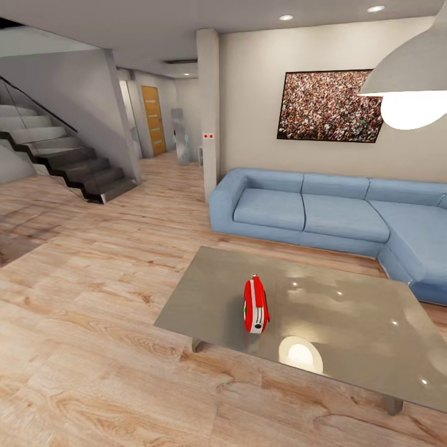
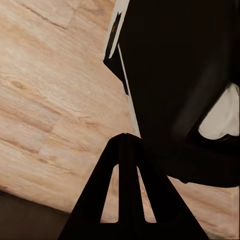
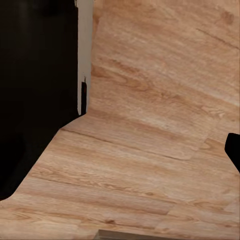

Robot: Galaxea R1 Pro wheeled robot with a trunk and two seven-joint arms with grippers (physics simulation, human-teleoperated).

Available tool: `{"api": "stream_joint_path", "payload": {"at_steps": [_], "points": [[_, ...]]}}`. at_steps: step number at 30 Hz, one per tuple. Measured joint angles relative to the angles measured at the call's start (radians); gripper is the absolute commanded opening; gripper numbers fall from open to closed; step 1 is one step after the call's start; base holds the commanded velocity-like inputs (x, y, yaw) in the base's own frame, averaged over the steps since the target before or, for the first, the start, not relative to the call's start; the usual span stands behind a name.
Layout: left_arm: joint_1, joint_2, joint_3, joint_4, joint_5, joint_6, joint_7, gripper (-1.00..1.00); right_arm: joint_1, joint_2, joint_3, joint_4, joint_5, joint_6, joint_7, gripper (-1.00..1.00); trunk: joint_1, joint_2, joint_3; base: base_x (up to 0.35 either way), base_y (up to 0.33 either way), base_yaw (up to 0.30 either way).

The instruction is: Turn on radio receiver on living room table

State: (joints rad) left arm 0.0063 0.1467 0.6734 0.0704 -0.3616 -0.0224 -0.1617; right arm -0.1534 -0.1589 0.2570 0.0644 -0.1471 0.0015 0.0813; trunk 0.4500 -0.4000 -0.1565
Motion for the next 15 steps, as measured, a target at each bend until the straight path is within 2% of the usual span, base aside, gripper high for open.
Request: {"api": "stream_joint_path", "payload": {"at_steps": [7,9,15], "points": [[0.0,-0.095,0.0,0.0,0.0,0.003,0.0,-1.0,0.0,0.011,0.0,0.0,0.0,0.0,0.0,1.0,0.0,0.0,0.0,0.0,0.0,0.0],[0.0,-0.108,0.0,0.0,0.0,0.003,0.001,-1.0,0.0,0.011,0.0,0.0,0.0,0.0,0.0,1.0,0.0,0.0,0.0,0.0,0.0,0.0],[0.0,-0.114,0.001,0.0,0.003,0.0,0.001,-1.0,0.0,0.011,-0.001,0.0,0.0,0.0,0.0,1.0,0.0,0.0,0.0,0.0,0.0,0.0]]}}
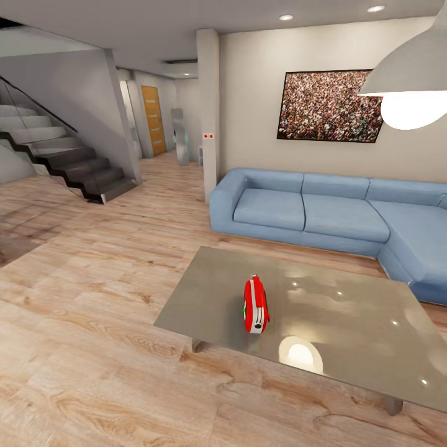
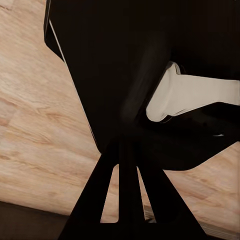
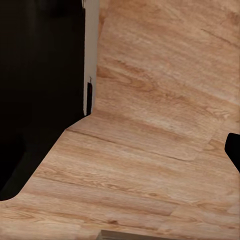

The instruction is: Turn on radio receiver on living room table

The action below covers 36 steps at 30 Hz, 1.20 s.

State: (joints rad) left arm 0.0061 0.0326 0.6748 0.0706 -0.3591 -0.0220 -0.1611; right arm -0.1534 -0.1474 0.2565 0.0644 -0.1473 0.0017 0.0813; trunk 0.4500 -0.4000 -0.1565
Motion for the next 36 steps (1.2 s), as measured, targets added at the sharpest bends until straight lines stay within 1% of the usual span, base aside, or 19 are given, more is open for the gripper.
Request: {"api": "stream_joint_path", "payload": {"at_steps": [10,36], "points": [[0.0,-0.006,0.0,0.0,0.0,-0.001,0.0,-1.0,0.0,0.0,0.001,0.0,0.0,0.0,0.0,1.0,0.0,0.0,0.0,0.0,0.0,0.0],[0.0,-0.008,0.0,0.0,0.0,-0.001,0.0,-1.0,0.0,0.0,0.0,0.0,0.0,0.0,0.0,1.0,0.0,0.0,0.0,0.0,0.0,0.0]]}}
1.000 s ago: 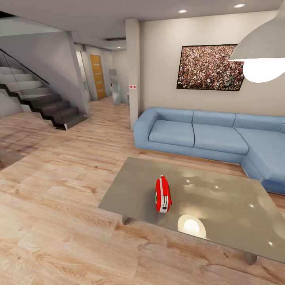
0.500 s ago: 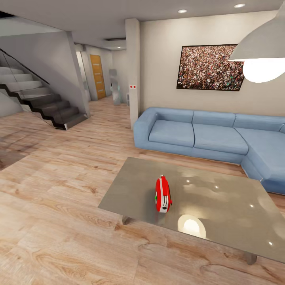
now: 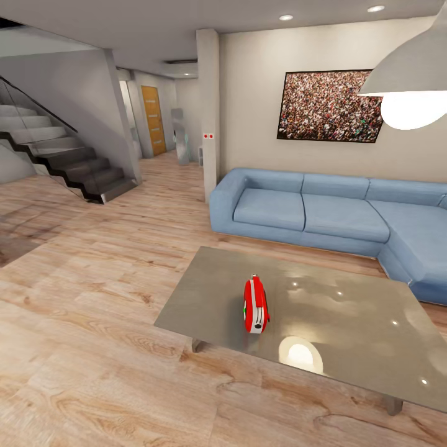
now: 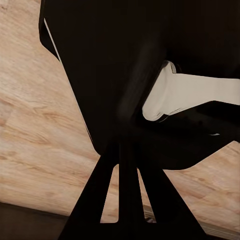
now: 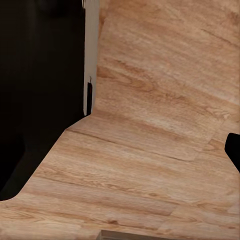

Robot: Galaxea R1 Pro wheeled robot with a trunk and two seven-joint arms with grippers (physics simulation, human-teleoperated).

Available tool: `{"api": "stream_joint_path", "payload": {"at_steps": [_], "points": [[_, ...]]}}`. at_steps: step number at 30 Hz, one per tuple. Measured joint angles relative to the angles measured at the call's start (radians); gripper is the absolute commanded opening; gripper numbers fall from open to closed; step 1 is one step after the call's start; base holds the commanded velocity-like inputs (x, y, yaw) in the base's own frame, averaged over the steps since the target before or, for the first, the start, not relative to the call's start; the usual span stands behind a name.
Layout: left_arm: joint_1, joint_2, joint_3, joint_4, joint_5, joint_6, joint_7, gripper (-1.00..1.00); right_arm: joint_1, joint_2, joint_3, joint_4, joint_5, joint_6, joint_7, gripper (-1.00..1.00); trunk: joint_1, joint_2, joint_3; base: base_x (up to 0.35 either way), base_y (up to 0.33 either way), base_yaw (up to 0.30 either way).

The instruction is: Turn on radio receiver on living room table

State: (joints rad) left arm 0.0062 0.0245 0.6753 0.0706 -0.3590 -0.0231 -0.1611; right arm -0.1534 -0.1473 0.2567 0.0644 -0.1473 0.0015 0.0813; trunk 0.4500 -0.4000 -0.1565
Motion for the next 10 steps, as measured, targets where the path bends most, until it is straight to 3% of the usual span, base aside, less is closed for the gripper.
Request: {"api": "stream_joint_path", "payload": {"at_steps": [10], "points": [[0.0,0.0,0.0,0.0,0.0,0.0,0.0,-1.0,0.0,0.0,0.0,0.0,0.0,0.0,0.0,1.0,0.0,0.0,0.0,0.0,0.0,0.0]]}}
